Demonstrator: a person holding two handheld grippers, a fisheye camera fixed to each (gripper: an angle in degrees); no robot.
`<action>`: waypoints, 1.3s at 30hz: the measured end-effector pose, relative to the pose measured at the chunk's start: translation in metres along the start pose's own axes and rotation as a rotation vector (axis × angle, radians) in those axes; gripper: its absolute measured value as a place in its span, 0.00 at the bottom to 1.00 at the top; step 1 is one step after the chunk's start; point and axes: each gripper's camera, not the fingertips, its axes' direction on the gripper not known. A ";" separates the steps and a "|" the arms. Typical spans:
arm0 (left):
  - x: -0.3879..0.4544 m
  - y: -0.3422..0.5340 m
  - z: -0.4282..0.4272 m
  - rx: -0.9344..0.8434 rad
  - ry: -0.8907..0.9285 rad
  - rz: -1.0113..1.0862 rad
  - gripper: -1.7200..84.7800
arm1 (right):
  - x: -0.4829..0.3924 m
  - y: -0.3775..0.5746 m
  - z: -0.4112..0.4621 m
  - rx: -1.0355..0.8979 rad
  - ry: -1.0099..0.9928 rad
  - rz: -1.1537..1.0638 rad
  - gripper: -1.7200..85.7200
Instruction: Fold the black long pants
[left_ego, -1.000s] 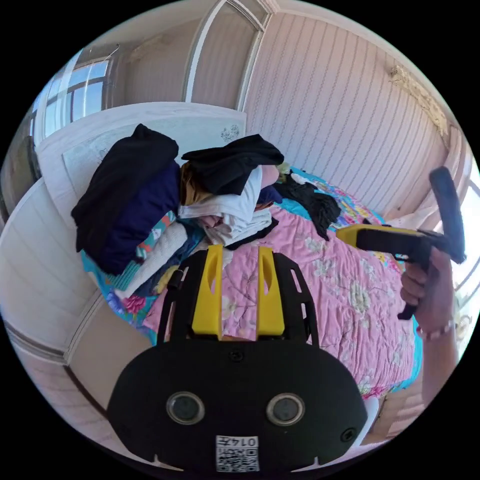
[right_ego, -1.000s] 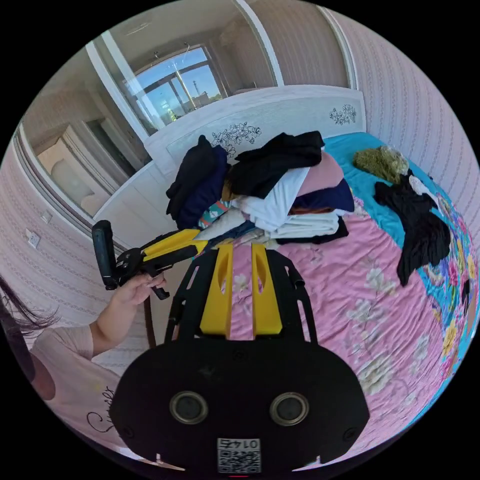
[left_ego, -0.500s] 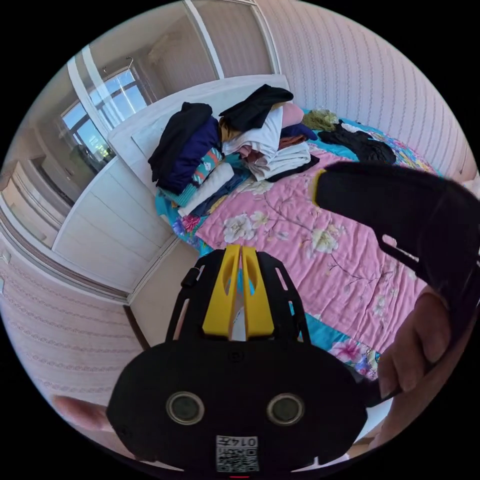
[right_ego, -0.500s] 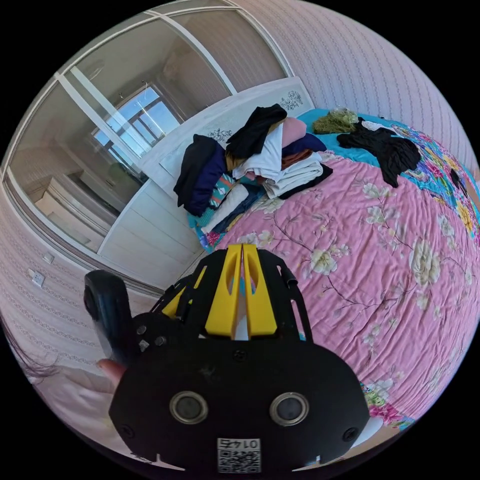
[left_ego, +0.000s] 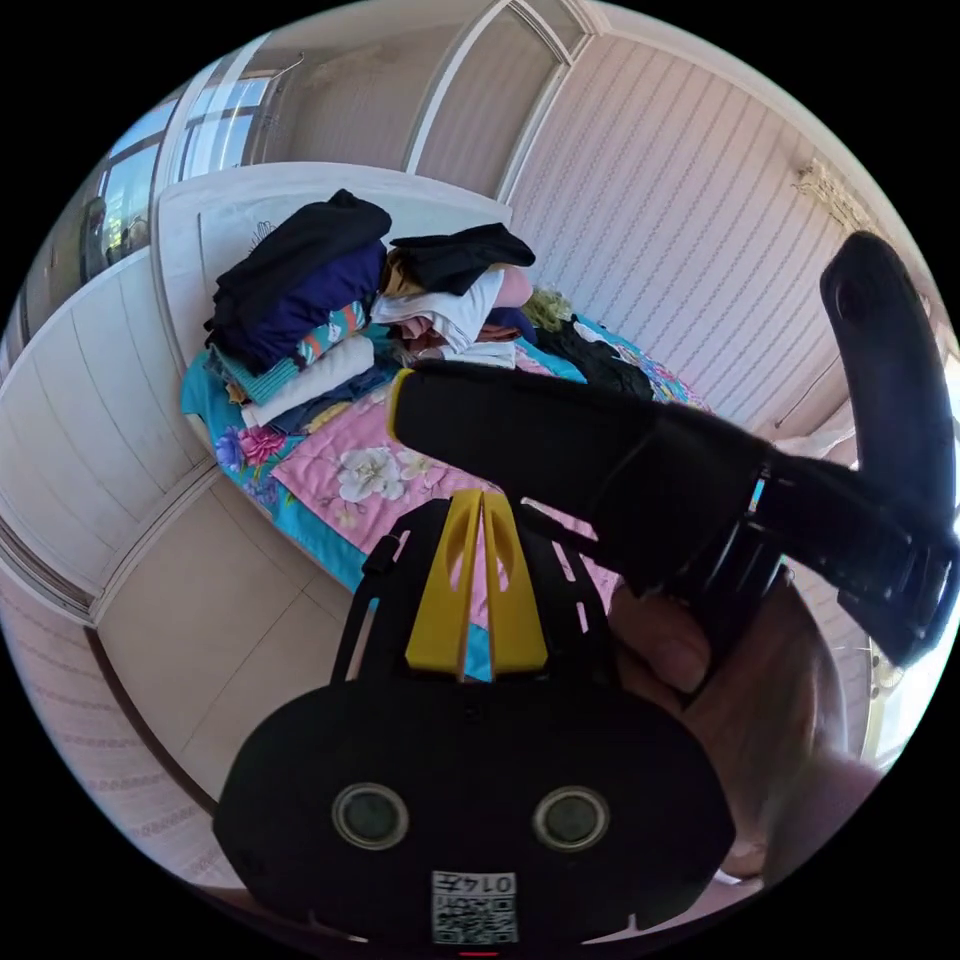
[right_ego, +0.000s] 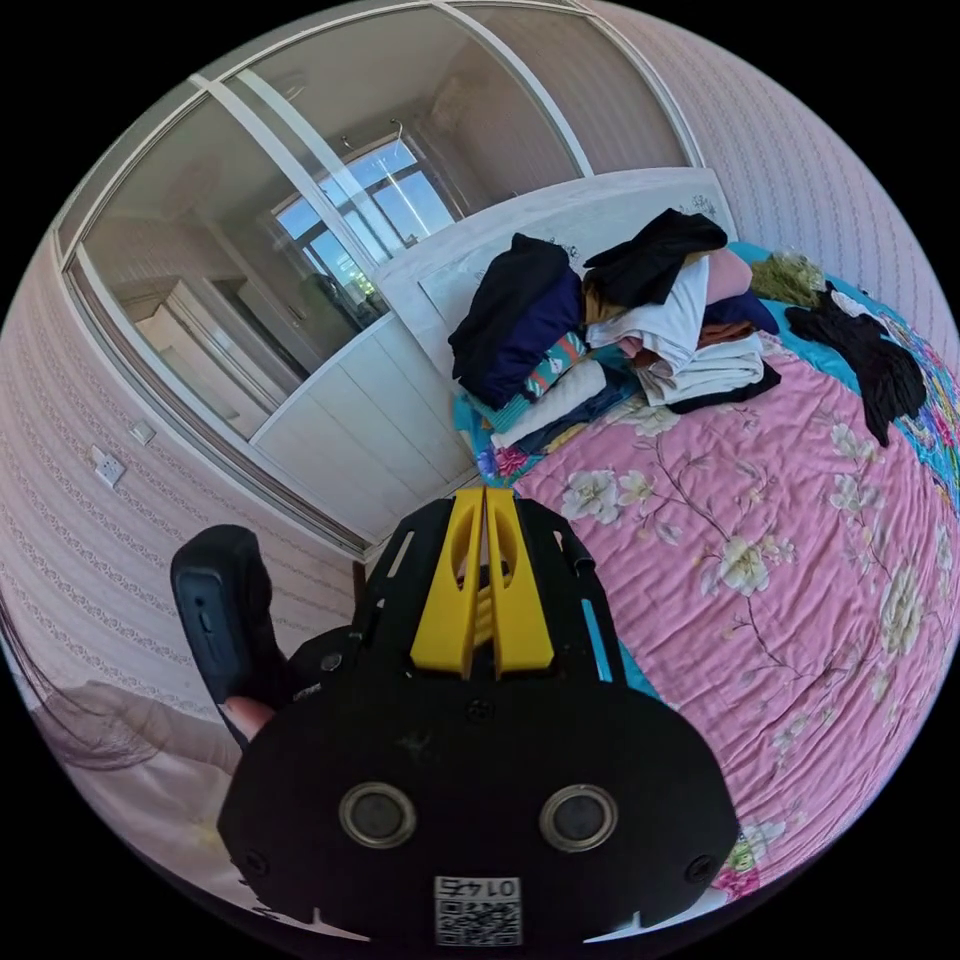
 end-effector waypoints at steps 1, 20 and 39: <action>-0.008 -0.001 -0.001 -0.007 0.010 -0.018 0.01 | -0.006 -0.005 0.010 -0.016 -0.006 -0.028 0.02; -0.099 -0.014 -0.027 -0.104 -0.335 -0.069 0.01 | -0.059 -0.051 0.134 -0.243 -0.397 -0.180 0.02; -0.144 -0.012 -0.065 -0.039 -0.343 -0.186 0.01 | -0.076 -0.035 0.103 -0.045 -0.140 -0.167 0.02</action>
